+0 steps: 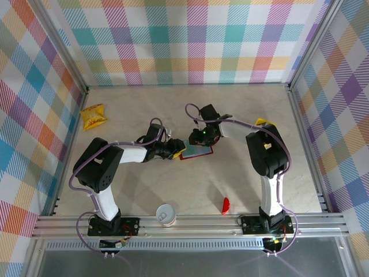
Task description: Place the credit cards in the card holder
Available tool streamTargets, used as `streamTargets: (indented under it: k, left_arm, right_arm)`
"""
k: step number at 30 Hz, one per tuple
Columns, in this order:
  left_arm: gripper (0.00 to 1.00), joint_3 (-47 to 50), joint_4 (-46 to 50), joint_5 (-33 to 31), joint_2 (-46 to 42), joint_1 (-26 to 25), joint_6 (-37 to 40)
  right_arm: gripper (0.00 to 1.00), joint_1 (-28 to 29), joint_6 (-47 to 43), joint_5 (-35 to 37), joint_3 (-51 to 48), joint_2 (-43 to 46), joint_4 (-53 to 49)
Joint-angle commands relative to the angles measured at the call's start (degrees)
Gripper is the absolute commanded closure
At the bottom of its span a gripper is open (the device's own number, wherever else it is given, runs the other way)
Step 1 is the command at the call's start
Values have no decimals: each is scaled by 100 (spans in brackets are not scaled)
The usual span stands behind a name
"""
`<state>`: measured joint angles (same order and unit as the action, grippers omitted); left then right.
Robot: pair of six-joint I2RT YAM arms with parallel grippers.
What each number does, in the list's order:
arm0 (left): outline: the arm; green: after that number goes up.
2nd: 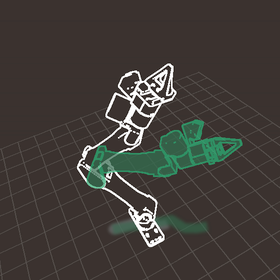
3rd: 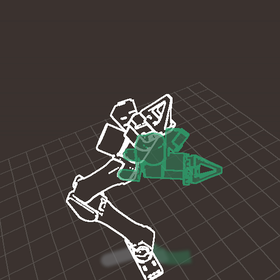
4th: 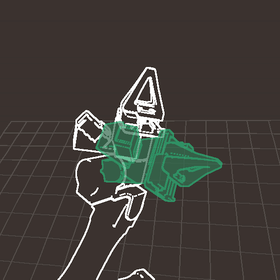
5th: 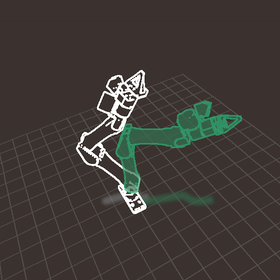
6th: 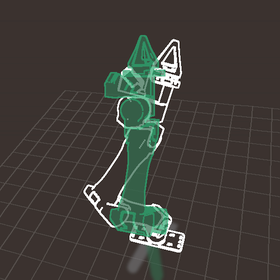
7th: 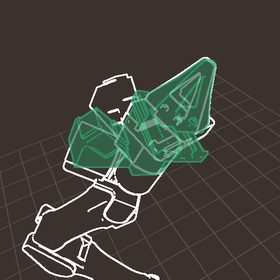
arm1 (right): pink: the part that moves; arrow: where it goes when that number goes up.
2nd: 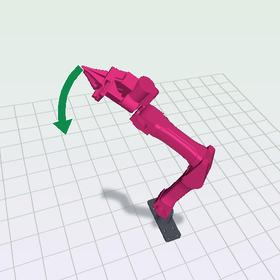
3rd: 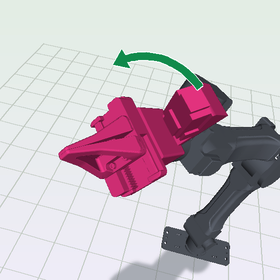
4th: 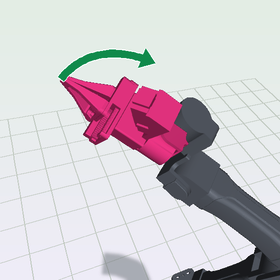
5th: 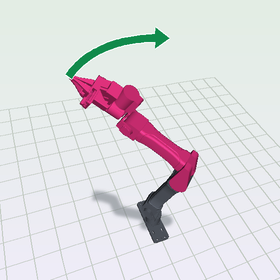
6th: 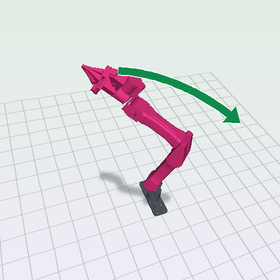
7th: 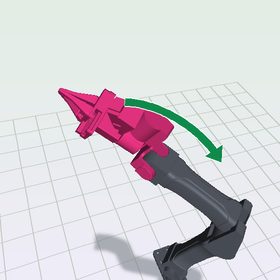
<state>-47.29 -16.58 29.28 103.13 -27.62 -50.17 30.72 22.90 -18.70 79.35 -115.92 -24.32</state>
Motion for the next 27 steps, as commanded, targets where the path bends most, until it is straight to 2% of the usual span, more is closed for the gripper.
streamTargets:
  k: [1, 9, 27]
  left_arm:
    - [59, 44, 93, -36, -32, -16, 16]
    - [59, 12, 102, -13, -8, -16, 26]
    - [60, 20, 68, 0, 39, -15, 25]
  right_arm:
    - [73, -24, -171, -133, 206, -152, -187]
    - [72, 3, -166, -245, 291, -299, -200]
    - [80, 171, -55, -571, 310, -296, -100]
